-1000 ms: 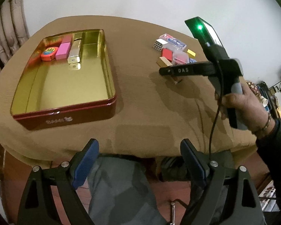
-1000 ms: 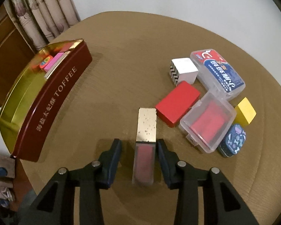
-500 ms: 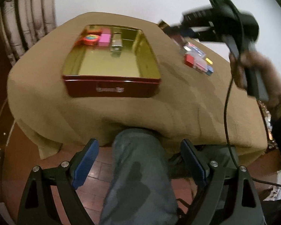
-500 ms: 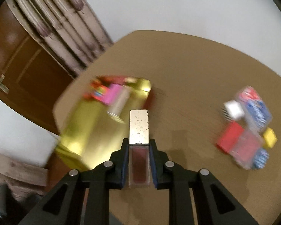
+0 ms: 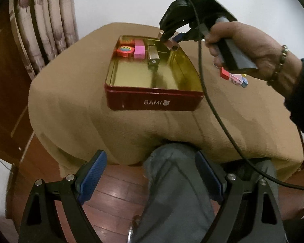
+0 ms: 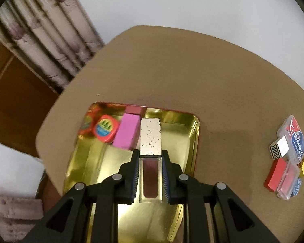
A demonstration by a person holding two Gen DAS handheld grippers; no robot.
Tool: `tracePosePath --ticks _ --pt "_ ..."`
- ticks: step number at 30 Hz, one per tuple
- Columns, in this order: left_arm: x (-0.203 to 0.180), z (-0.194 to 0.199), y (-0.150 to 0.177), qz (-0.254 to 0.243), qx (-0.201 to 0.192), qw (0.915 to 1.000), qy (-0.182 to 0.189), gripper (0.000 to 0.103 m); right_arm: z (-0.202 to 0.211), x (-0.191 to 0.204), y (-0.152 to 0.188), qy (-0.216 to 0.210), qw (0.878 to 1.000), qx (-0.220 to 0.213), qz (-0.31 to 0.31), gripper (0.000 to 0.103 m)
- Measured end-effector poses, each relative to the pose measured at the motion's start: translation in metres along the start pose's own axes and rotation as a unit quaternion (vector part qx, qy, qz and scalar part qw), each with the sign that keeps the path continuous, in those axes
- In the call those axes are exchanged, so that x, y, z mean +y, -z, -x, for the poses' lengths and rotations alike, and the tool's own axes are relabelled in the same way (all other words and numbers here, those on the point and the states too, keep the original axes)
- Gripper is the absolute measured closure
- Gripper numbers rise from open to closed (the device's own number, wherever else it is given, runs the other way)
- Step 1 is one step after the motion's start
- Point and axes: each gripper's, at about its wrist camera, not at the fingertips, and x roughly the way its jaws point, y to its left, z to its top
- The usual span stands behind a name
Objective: Organize rigid objects
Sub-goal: 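Place the lipstick tube in the gold tin and release it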
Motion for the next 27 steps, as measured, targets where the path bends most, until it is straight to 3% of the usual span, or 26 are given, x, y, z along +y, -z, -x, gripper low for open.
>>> tracePosePath --ticks 11,16,18,21,23,25,27 --pt "0.011 -0.004 0.0 0.01 0.011 0.9998 0.013 0.017 -0.048 -0.003 -0.004 0.061 0.997 0.03 -0.037 0.083" --pt "0.012 -0.006 0.0 0.016 0.018 0.9997 0.011 0.017 -0.058 -0.005 -0.007 0.058 0.996 0.03 -0.055 0.081" --pt "0.011 -0.006 0.001 0.019 0.019 0.9996 0.009 0.017 -0.046 -0.005 -0.005 0.044 0.998 0.012 -0.052 0.081" --pt "0.009 -0.005 0.002 0.016 0.016 0.9997 0.006 0.017 -0.011 -0.009 0.006 0.011 0.998 -0.049 -0.05 0.079" --pt "0.006 -0.005 0.003 0.008 0.011 0.9999 0.002 0.017 0.017 -0.021 0.026 -0.017 0.994 -0.098 -0.048 0.064" --pt "0.0 -0.004 0.005 -0.004 0.008 1.0 -0.002 0.017 0.043 -0.039 0.055 -0.009 0.988 -0.147 -0.045 0.051" --pt "-0.007 -0.004 0.007 -0.018 0.005 0.9998 -0.004 0.017 0.06 -0.064 0.087 0.016 0.982 -0.183 -0.042 0.047"
